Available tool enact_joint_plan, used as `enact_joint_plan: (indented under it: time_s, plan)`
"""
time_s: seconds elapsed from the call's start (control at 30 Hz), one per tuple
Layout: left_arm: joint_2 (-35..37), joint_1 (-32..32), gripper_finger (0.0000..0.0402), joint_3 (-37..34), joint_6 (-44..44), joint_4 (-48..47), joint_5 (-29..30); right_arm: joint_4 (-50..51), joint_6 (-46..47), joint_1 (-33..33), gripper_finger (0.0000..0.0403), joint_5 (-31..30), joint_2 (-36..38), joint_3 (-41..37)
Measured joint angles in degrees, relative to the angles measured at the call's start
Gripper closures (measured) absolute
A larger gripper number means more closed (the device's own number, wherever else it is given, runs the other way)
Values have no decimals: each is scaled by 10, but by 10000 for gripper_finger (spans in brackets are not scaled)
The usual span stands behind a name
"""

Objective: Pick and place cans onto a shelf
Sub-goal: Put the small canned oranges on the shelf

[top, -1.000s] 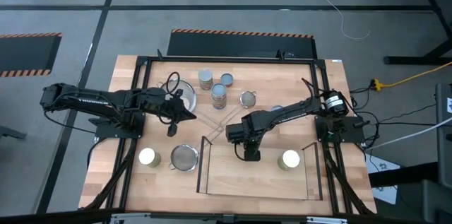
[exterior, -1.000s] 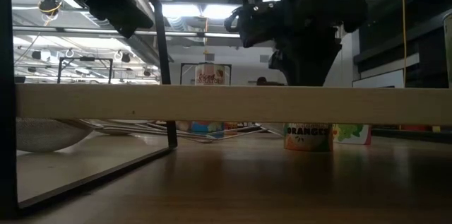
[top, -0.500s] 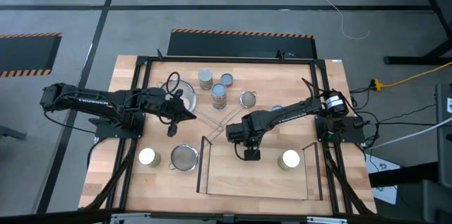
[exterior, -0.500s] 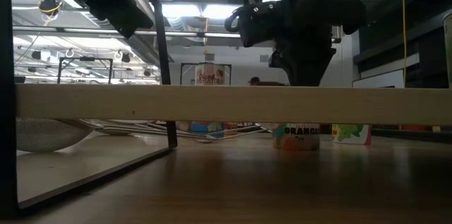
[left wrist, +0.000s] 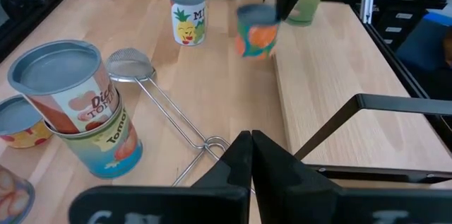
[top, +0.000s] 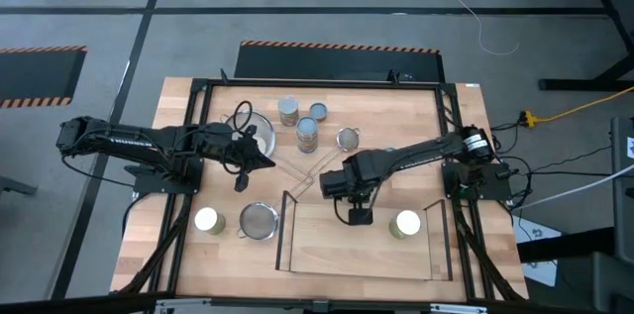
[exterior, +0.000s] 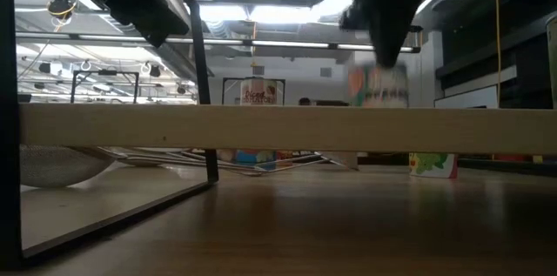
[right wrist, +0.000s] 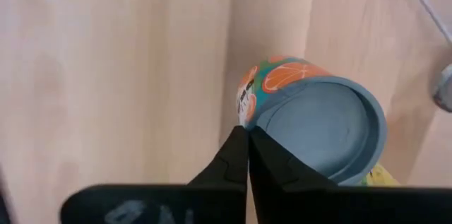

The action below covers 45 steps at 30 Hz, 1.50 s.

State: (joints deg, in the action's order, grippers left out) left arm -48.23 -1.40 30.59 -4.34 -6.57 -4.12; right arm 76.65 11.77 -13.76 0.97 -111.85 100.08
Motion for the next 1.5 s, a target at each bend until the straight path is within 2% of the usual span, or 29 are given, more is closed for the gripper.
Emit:
enact_joint_plan:
  time_s: [0.13,0.33,0.53,0.63,1.07,1.23,1.33,1.5]
  plan:
    - [0,0,401,0,0,-1,0,64,16,-32,401,1,1,71]
    - [0,0,401,0,0,-2,0,83,52,-96,401,28,1,128]
    - [0,0,401,0,0,-2,0,94,152,-166,399,38,1,124]
    - [0,0,401,0,0,-2,0,90,125,-196,399,39,0,122]
    - [0,28,401,0,0,-2,0,79,231,-244,397,52,0,122]
    - [0,44,401,0,0,-2,0,77,319,-281,397,51,0,122]
    - [0,51,401,0,0,-2,0,67,385,-310,397,40,0,122]
    - [0,57,401,0,0,-2,4,49,432,-359,397,-7,-3,120]
